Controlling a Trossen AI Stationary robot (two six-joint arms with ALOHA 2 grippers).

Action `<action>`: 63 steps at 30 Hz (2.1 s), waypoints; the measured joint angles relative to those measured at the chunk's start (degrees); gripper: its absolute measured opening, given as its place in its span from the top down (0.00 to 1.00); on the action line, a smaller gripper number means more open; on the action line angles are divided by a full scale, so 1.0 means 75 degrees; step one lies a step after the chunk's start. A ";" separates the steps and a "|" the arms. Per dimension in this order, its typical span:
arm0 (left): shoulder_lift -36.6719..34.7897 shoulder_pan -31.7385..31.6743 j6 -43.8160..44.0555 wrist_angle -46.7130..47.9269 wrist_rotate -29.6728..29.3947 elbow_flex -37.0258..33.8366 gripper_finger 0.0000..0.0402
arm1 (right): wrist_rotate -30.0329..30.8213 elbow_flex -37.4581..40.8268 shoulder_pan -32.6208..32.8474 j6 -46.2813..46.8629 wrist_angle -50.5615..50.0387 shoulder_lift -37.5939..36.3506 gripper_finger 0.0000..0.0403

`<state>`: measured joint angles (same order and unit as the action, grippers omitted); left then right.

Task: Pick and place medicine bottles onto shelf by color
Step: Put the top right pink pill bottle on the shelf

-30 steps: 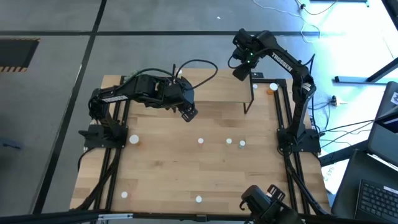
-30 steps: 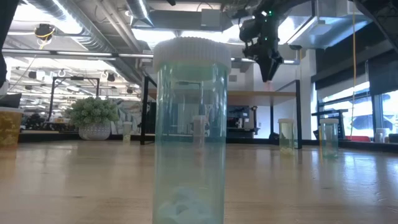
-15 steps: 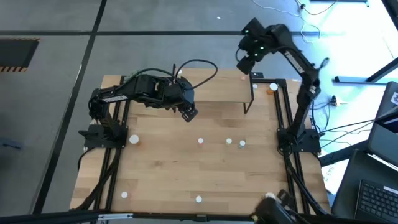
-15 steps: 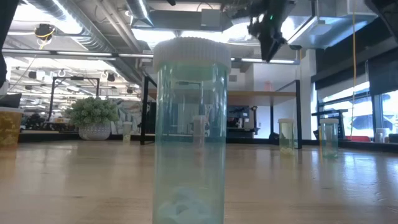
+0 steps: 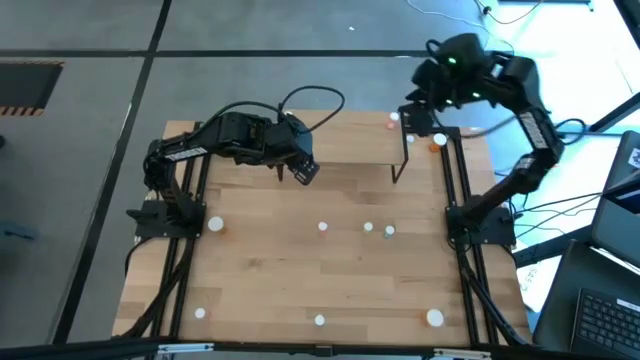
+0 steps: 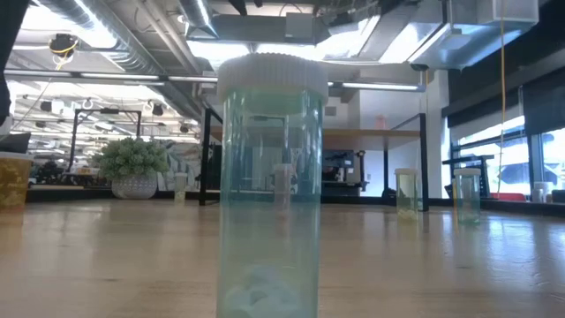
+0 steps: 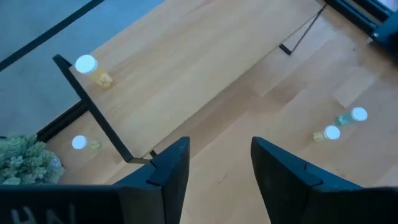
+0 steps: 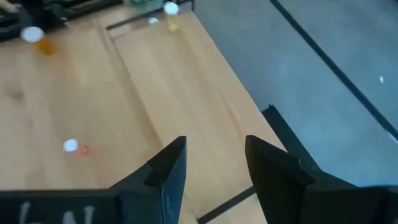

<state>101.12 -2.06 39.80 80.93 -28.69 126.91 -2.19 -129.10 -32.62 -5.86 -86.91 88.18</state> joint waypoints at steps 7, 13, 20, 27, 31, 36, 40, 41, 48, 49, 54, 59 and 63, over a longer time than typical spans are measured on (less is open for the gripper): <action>0.0000 -0.0120 -0.0269 0.0152 0.0825 0.0000 0.59 | -0.0499 0.0003 0.0651 0.0156 -0.0400 -0.0735 0.58; 0.0000 -0.0120 -0.0328 0.0152 0.1022 0.0002 0.59 | -0.0930 0.0003 0.1338 0.0319 -0.0424 -0.1082 0.58; 0.0000 -0.0088 -0.0491 0.0274 0.1020 0.0000 0.59 | -0.0931 0.0006 0.1979 0.0228 -0.0420 -0.1469 0.58; 0.0000 -0.0397 -0.1425 -0.0757 0.1305 0.0000 0.59 | -0.0857 0.0009 0.2151 0.0582 -0.0415 -0.1705 0.58; 0.0000 -0.0764 -0.2675 -0.1854 0.2089 0.0000 0.59 | -0.0856 0.0012 0.2151 0.0550 -0.0409 -0.1831 0.58; 0.0173 -0.1297 -0.4283 -0.2961 0.2865 0.0000 0.59 | -0.0858 0.0012 0.2151 0.0541 -0.0409 -0.1938 0.58; 0.0424 -0.1709 -0.5553 -0.3752 0.3024 0.0000 0.59 | -0.0857 0.0015 0.2148 0.0523 -0.0410 -0.1959 0.58; 0.0498 -0.1794 -0.5784 -0.3986 0.3037 0.0000 0.59 | -0.0854 0.0015 0.2148 0.0523 -0.0411 -0.1969 0.58; 0.1211 -0.2313 -0.6188 -0.5697 0.3096 0.0000 0.59 | -0.0838 0.0015 0.2148 0.0515 -0.0412 -0.1964 0.58; 0.1345 -0.2389 -0.6185 -0.5840 0.3167 0.0000 0.59 | -0.0832 0.0015 0.2148 0.0497 -0.0412 -0.1964 0.58; 0.2008 -0.2578 -0.6186 -0.6647 0.3351 0.0000 0.59 | -0.0435 0.0015 0.2148 0.0486 -0.0412 -0.1968 0.58; 0.2564 -0.2591 -0.5969 -0.7342 0.3363 0.0000 0.59 | 0.0071 0.0015 0.2148 0.0486 -0.0412 -0.1976 0.58; 0.2870 -0.2573 -0.5983 -0.7671 0.3363 0.0000 0.59 | 0.0500 0.0015 0.2145 0.0348 -0.0412 -0.1976 0.58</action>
<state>122.64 -21.37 -5.07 23.39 -3.46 126.91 1.56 -128.99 -16.53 -3.25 -90.00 73.36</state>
